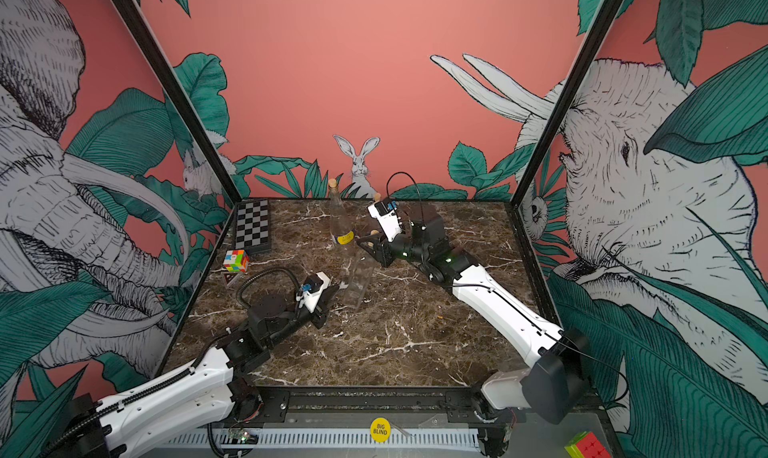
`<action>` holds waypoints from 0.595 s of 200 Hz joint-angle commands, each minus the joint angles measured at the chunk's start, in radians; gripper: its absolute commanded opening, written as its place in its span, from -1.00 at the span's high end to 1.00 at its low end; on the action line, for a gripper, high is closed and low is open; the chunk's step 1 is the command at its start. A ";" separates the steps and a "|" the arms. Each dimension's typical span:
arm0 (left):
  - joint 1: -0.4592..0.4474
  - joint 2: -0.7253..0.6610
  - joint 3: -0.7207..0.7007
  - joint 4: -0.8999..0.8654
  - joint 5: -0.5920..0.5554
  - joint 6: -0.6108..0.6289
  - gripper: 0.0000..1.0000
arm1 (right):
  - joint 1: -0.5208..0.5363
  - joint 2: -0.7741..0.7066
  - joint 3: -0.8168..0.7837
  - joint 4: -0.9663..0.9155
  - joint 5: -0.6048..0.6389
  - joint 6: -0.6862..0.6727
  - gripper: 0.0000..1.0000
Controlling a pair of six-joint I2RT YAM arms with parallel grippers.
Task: Remove the label from the bottle
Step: Tear open the label from the bottle.
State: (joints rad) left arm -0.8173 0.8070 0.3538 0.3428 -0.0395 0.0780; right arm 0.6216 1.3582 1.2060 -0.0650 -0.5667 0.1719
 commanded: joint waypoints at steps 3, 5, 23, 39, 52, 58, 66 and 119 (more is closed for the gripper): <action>0.000 -0.022 -0.012 0.022 -0.022 -0.009 1.00 | -0.003 -0.034 0.015 0.069 -0.077 -0.027 1.00; -0.001 -0.021 -0.012 0.022 -0.023 -0.009 1.00 | -0.003 -0.034 0.015 0.066 -0.081 -0.030 1.00; 0.001 -0.020 -0.014 0.024 -0.028 -0.012 1.00 | -0.003 -0.034 0.018 0.042 -0.088 -0.057 1.00; 0.003 -0.020 -0.016 0.030 -0.033 -0.016 1.00 | -0.003 -0.037 0.024 -0.003 -0.074 -0.100 1.00; 0.008 -0.018 -0.018 0.032 -0.034 -0.021 1.00 | -0.004 -0.039 0.029 -0.043 -0.061 -0.135 1.00; 0.009 -0.019 -0.019 0.032 -0.035 -0.022 1.00 | -0.003 -0.041 0.030 -0.058 -0.059 -0.149 1.00; 0.012 -0.019 -0.020 0.033 -0.033 -0.023 1.00 | -0.003 -0.042 0.030 -0.073 -0.058 -0.162 1.00; 0.026 -0.013 -0.019 0.039 -0.026 -0.030 1.00 | -0.003 -0.045 0.024 -0.086 -0.063 -0.175 1.00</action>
State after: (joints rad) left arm -0.8021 0.8036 0.3424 0.3428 -0.0578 0.0616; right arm 0.6216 1.3441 1.2053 -0.1818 -0.6178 0.0250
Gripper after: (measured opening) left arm 0.044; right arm 0.268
